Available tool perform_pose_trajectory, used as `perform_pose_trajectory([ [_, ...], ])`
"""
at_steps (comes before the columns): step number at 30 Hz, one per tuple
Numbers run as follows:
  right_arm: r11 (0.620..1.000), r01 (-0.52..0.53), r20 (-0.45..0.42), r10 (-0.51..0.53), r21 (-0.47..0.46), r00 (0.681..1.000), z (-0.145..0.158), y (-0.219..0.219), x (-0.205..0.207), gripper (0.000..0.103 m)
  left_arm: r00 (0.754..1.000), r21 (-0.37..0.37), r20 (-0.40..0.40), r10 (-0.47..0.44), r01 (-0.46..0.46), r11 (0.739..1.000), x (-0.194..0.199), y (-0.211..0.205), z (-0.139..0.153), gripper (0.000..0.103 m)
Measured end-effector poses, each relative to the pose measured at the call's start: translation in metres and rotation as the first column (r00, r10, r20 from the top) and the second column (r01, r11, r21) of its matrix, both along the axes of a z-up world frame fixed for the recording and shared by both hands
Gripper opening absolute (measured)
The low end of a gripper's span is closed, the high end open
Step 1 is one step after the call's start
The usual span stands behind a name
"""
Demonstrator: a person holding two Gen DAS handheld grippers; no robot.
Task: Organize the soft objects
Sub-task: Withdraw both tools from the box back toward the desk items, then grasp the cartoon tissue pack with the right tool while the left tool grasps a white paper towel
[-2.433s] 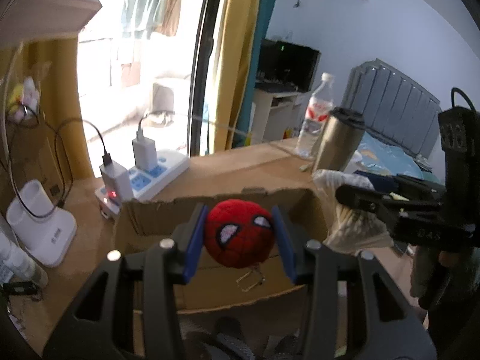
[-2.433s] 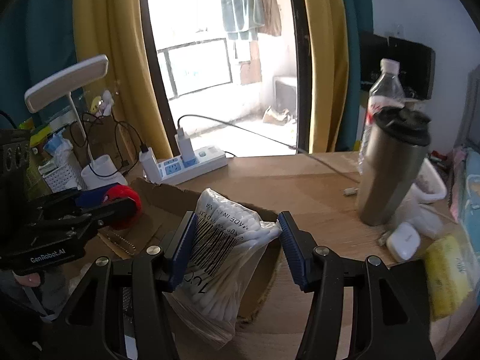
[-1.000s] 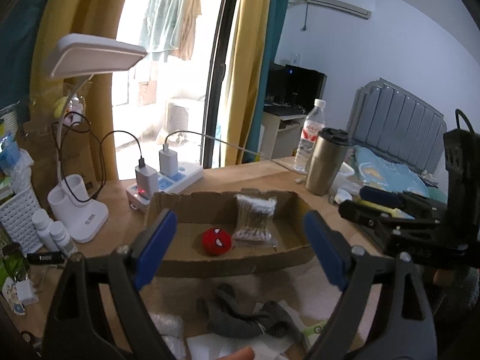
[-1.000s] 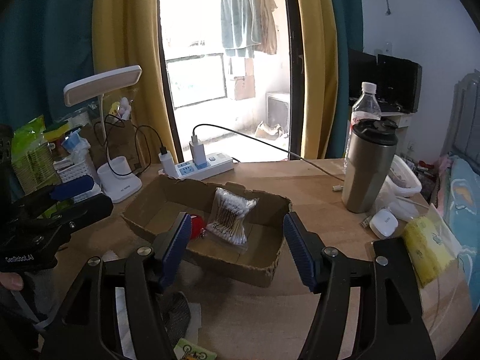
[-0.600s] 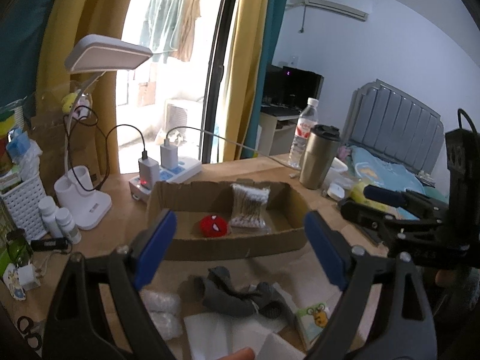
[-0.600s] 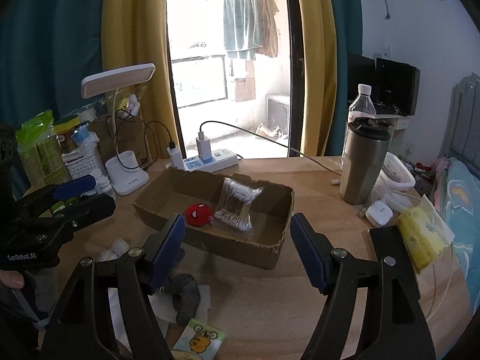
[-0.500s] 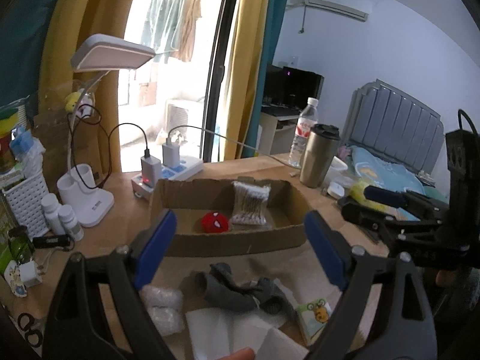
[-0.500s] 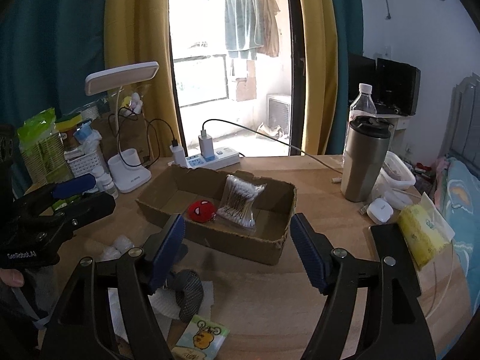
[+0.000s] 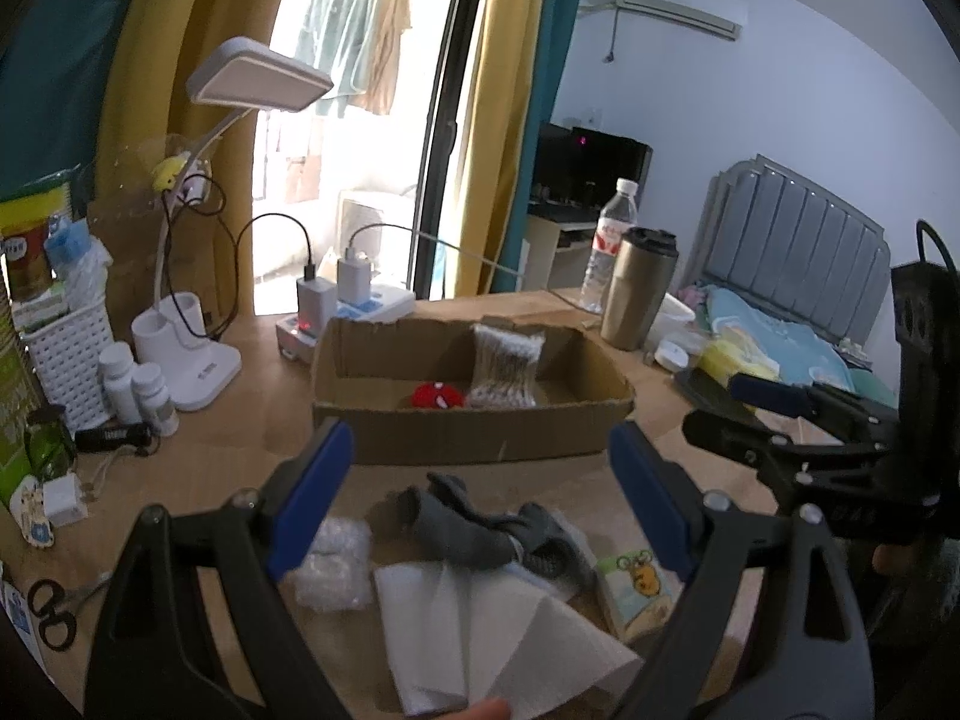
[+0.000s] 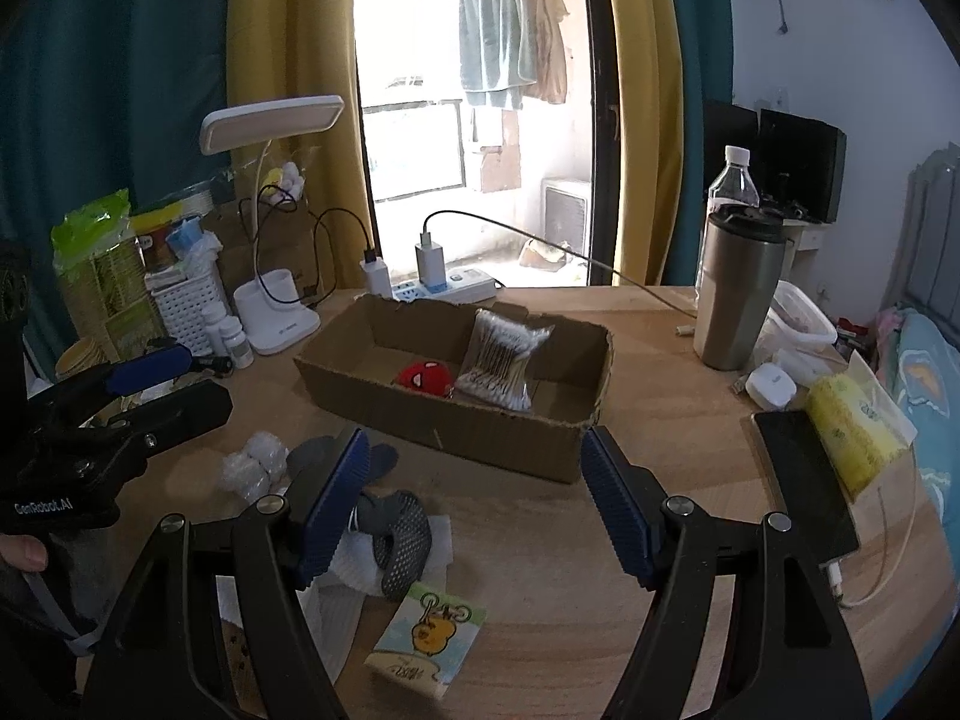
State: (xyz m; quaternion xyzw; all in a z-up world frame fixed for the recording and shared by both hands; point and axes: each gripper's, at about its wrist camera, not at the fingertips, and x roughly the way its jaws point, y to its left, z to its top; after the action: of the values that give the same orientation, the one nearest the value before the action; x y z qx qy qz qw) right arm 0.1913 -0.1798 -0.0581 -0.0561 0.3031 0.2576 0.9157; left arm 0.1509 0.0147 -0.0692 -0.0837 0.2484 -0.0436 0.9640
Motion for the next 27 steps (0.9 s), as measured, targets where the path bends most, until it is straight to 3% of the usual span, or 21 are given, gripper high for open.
perform_pose_trajectory([
  [18, 1.0, -0.007, -0.044, 0.007, -0.002, 0.999, -0.027, -0.003, -0.021, 0.076, 0.999, 0.002, -0.038, -0.001, 0.001, 1.0, -0.023, -0.001, -0.026, 0.089],
  [27, 1.0, -0.022, -0.142, 0.02, -0.013, 0.99, -0.061, 0.003, -0.02, 0.076, 0.995, 0.008, -0.104, -0.008, 0.009, 1.0, -0.017, -0.008, -0.049, 0.089],
])
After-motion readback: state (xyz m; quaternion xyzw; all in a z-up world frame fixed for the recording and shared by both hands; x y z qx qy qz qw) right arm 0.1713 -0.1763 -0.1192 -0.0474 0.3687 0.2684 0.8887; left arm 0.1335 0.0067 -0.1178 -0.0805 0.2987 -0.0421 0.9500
